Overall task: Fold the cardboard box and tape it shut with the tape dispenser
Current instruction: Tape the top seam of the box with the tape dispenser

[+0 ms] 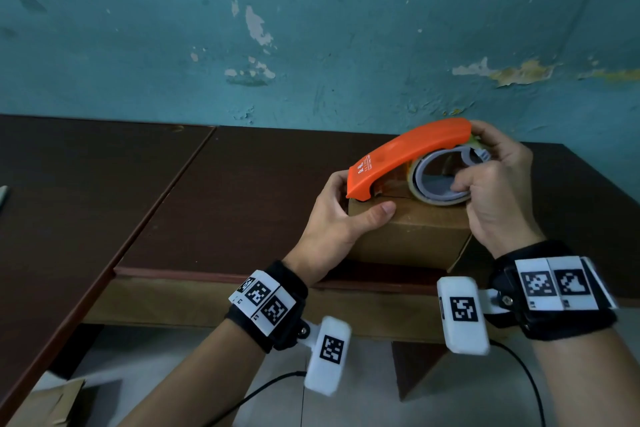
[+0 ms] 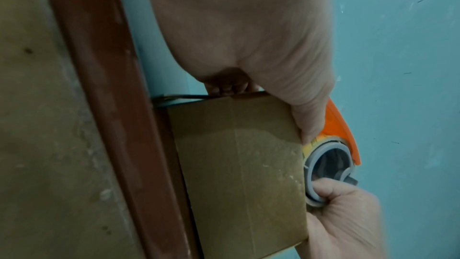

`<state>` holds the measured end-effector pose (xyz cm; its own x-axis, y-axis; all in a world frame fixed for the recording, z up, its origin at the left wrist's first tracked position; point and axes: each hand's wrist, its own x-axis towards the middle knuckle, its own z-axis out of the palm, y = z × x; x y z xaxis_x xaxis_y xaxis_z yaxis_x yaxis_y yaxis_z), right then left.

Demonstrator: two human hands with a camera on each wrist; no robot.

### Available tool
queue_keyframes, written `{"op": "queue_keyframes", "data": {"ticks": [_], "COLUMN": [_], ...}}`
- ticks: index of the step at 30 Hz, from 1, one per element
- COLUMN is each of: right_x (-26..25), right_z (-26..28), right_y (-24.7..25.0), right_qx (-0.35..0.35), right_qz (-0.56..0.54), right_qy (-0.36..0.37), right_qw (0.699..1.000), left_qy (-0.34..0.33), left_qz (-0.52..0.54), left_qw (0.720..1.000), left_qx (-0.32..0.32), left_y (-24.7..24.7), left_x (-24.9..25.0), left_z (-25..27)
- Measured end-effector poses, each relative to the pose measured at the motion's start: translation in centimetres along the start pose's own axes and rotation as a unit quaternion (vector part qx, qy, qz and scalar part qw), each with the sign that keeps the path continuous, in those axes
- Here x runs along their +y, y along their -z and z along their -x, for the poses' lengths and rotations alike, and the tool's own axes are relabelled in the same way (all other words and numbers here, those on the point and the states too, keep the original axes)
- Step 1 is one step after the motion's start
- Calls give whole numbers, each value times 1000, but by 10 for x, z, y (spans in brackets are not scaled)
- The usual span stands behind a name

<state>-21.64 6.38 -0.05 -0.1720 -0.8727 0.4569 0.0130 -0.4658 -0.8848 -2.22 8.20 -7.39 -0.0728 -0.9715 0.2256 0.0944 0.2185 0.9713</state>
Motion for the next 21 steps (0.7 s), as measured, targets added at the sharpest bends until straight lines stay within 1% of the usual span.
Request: {"op": "queue_keyframes", "data": {"ticks": [6,10,14,18,21], "right_x": [4,5,3,1,-1], "right_z": [0,-3,-3,-5,-6], "right_y": [2,15,22,21,19], "right_qx": [7,53,36,35,26], "right_qz": [-6,-23,-3,7,27], "right_qy": [-5,-16,-17,-14,0], "right_qw": [1000,998,999,999,999], "left_qy": [-4,-5,1,7,9], "left_qz": [5,27,34,31,25], "left_qw": [1000,1000,999,999,999], "left_qx": [-4,-4,-7,-13,-22], "left_y": [1,1,-2,0,2], "left_x": [2,3,3,4,6], "left_z": [-1,0,1,2,3]}}
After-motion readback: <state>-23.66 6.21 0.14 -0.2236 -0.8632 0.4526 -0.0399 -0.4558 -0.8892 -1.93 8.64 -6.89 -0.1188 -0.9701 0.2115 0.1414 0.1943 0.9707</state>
